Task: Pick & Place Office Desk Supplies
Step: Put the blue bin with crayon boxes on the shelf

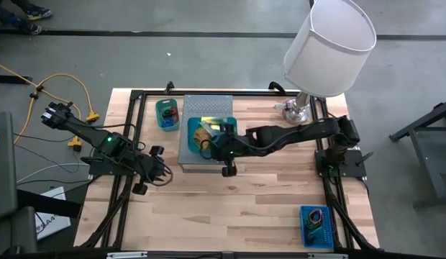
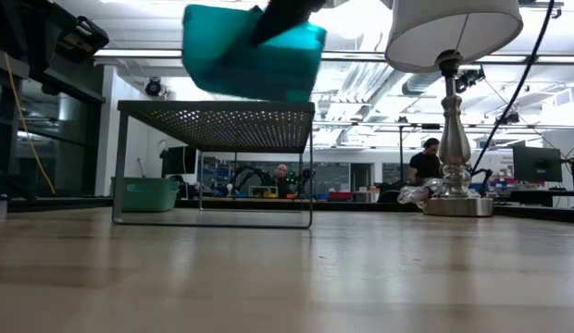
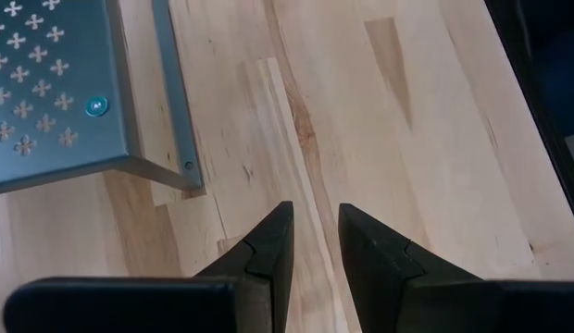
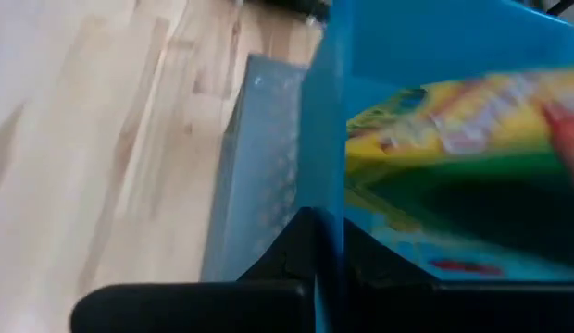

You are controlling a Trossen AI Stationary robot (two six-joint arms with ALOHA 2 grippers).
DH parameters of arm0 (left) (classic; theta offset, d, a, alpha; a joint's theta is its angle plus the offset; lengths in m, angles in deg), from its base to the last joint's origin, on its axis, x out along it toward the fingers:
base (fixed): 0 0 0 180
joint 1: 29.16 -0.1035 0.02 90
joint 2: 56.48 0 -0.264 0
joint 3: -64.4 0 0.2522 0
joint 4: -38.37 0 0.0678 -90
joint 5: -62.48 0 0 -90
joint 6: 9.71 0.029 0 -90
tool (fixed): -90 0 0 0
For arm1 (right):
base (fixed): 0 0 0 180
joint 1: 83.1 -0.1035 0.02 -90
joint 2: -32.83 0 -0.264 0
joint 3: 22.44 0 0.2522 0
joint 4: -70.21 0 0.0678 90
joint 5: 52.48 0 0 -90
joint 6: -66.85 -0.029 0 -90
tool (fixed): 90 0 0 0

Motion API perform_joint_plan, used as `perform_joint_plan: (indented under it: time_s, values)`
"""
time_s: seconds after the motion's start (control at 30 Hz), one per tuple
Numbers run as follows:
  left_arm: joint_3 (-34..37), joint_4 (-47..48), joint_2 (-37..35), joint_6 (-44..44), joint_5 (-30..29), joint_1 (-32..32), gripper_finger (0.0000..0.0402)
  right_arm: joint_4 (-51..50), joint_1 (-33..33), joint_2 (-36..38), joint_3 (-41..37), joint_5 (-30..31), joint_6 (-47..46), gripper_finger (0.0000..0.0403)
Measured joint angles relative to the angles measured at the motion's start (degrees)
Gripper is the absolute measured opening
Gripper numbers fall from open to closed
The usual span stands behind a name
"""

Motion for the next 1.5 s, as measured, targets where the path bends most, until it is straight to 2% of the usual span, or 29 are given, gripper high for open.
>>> perform_joint_plan:
  time_s: [0.17,0.5,0.67,1.03,1.4,1.5]
  values:
    - [0.0,-0.48,0.02,0.0,0.0,-0.02,0.0083,1.2,2.31,-2.03,3.21,0.15,3.76,0.0003]
    - [0.0,-0.6,-0.01,-0.01,0.0,-0.02,0.0083,5.53,10.44,-4.0,3.31,-6.72,9.24,0.0003]
    - [0.0,-0.82,-0.01,-0.02,0.0,-0.02,0.0083,6.03,15.15,-4.95,3.3,-13.52,11.23,0.0003]
    - [0.0,-1.06,0.01,-0.02,0.0,-0.02,0.0083,7.11,21.36,-6.06,3.28,-18.89,14.37,0.0003]
    - [0.0,-1.25,-0.01,-0.02,0.0,-0.02,0.0083,7.17,22.37,-8.3,3.28,-20.35,14.9,0.0003]
    - [0.0,-2.12,0.02,0.0,0.0,-0.02,0.0083,8.63,22.63,-9.38,3.32,-18.71,14.14,0.0003]
